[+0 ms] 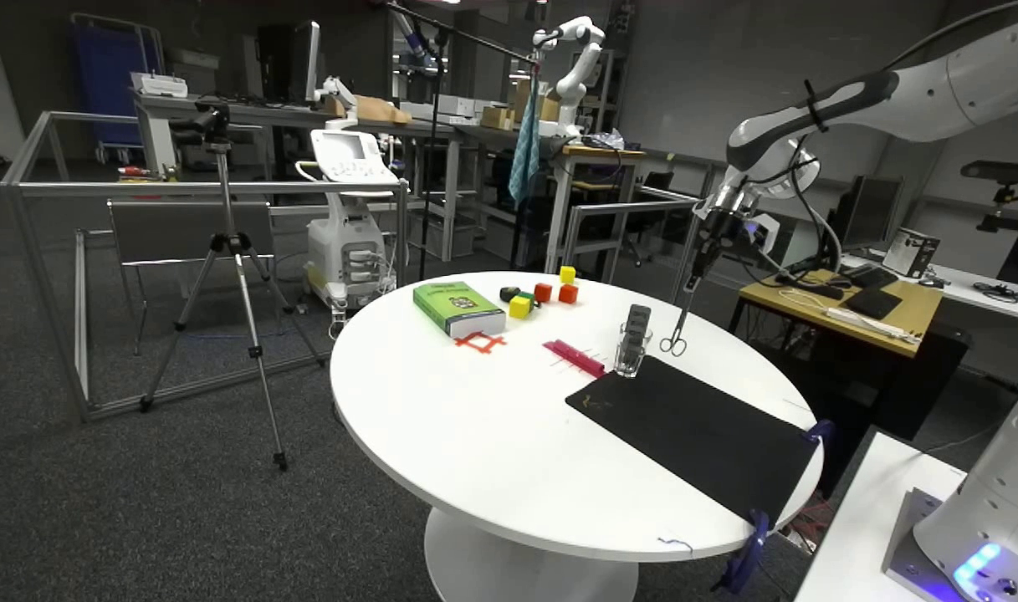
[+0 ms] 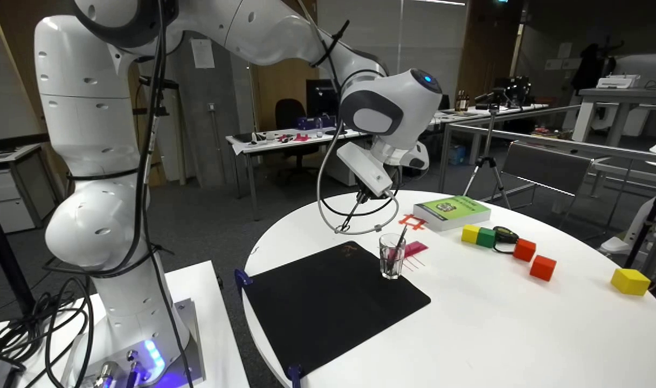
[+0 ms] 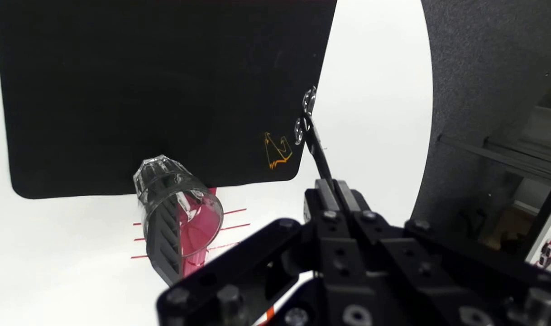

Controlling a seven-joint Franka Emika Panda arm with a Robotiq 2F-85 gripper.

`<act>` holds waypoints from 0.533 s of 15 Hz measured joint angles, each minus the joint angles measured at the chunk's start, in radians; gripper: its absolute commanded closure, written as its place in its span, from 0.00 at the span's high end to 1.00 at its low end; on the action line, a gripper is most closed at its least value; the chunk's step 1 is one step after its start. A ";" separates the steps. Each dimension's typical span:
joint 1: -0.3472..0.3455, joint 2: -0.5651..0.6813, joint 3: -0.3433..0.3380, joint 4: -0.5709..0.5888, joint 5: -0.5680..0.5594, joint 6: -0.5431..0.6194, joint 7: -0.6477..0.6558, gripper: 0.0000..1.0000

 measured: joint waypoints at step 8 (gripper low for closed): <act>-0.011 0.054 0.002 -0.011 0.043 0.006 -0.006 0.03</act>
